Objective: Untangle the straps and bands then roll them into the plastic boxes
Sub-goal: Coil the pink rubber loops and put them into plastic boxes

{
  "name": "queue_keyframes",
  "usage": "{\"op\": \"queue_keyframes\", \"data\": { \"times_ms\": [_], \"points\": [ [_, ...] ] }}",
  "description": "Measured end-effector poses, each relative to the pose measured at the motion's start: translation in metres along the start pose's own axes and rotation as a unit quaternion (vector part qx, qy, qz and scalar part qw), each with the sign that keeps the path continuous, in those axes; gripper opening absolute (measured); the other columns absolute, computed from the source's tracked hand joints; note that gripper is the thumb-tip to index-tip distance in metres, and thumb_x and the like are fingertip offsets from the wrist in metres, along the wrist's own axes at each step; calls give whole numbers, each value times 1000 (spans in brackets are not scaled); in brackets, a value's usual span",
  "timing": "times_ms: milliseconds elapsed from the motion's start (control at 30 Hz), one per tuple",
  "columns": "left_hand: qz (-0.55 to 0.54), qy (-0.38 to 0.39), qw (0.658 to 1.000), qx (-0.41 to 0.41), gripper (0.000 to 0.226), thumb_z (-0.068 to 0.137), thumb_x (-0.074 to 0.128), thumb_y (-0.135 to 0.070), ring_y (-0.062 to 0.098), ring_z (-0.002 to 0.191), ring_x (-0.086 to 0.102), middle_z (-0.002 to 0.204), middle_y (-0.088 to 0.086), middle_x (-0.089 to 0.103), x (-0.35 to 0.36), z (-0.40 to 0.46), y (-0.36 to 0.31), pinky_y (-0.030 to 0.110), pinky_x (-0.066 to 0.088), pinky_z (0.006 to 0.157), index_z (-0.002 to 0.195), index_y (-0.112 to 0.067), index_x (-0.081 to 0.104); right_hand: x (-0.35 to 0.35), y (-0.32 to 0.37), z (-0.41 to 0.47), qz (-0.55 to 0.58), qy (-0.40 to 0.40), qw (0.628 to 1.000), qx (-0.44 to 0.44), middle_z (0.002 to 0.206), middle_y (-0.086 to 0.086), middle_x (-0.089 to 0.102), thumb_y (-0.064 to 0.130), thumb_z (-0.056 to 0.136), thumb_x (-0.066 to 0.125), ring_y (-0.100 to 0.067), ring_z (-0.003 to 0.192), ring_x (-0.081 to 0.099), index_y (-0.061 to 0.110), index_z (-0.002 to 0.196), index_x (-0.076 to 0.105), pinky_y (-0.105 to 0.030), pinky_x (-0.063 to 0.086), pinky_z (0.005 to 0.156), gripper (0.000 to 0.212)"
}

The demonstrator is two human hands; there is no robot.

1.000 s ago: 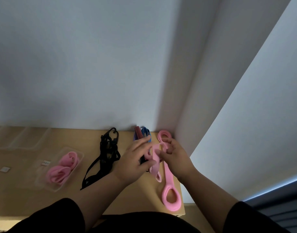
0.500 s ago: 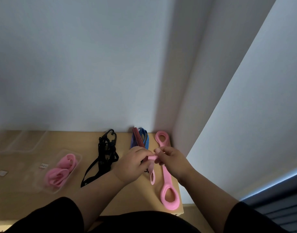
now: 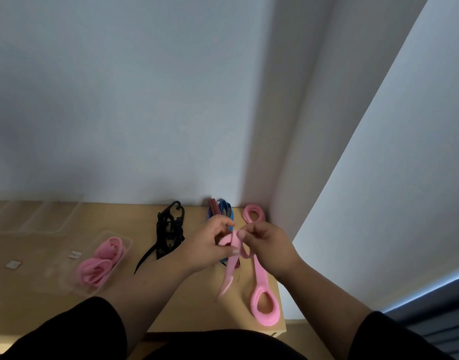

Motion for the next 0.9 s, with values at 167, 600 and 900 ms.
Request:
{"op": "queue_keyframes", "data": {
  "times_ms": [167,600,900],
  "points": [
    [-96,24,994,-38,39,81,74,-2,24,105,69,108,9,73,9,-13,15,37,56,90,117,-14,64,-7,9,1,116,-29,993,2,84,-10,72,16,100,60,-16,74,63,4,86,73,-22,52,69,22],
    [-66,-81,994,2,19,82,77,-7,1,79,63,83,-9,72,-1,-23,4,20,50,73,87,-26,75,1,-3,7,186,-41,980,53,79,-7,68,11,97,63,-16,66,58,0,95,70,-27,49,61,13],
    [-83,-123,989,-15,78,68,88,-19,5,110,61,123,-14,59,-15,-27,16,26,53,90,132,-41,50,31,-24,3,173,36,973,149,85,-17,75,16,89,73,-23,72,61,6,89,78,-45,55,81,10]
  ]
}}
Point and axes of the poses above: each hand's wrist, its own z-axis towards the middle knuckle, its own x-axis out of the palm, y = z × x, the point moved 8 cm from there along z, towards the middle knuckle
